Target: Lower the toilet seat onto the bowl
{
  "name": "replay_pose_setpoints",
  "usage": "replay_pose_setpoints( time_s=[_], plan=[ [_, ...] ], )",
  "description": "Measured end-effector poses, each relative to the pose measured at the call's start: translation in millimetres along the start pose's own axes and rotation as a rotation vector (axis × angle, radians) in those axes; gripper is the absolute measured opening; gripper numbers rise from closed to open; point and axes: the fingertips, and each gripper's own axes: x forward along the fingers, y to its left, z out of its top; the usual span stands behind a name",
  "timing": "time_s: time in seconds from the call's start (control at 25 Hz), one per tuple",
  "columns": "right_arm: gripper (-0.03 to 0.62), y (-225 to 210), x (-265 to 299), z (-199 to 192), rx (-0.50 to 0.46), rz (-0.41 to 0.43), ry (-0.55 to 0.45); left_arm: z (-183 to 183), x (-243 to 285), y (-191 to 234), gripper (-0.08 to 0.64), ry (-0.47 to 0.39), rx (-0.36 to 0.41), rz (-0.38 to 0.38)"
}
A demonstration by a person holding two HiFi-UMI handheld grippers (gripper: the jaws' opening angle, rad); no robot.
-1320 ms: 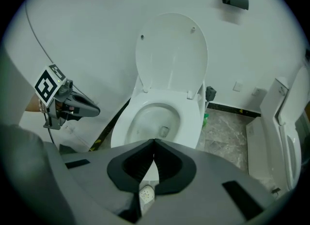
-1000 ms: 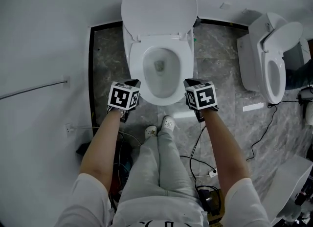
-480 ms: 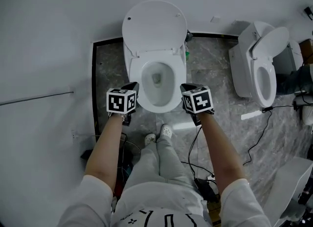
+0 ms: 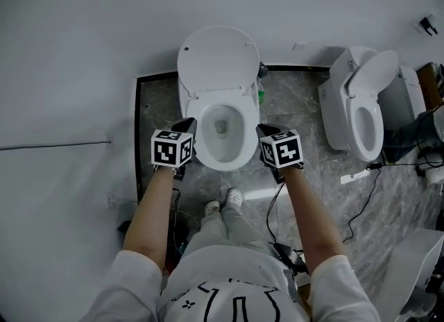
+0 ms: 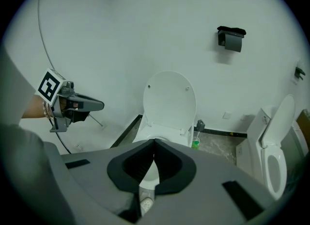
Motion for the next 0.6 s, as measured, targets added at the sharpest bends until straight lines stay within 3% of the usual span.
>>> replay_pose_setpoints(
  time_s=[0.6],
  plan=[
    [0.026,7.6,-57.9,63.3,-0.081,-0.047,-0.183,63.5,-53.8,5.2,0.009,-0.182,-0.011,0.039]
  ],
)
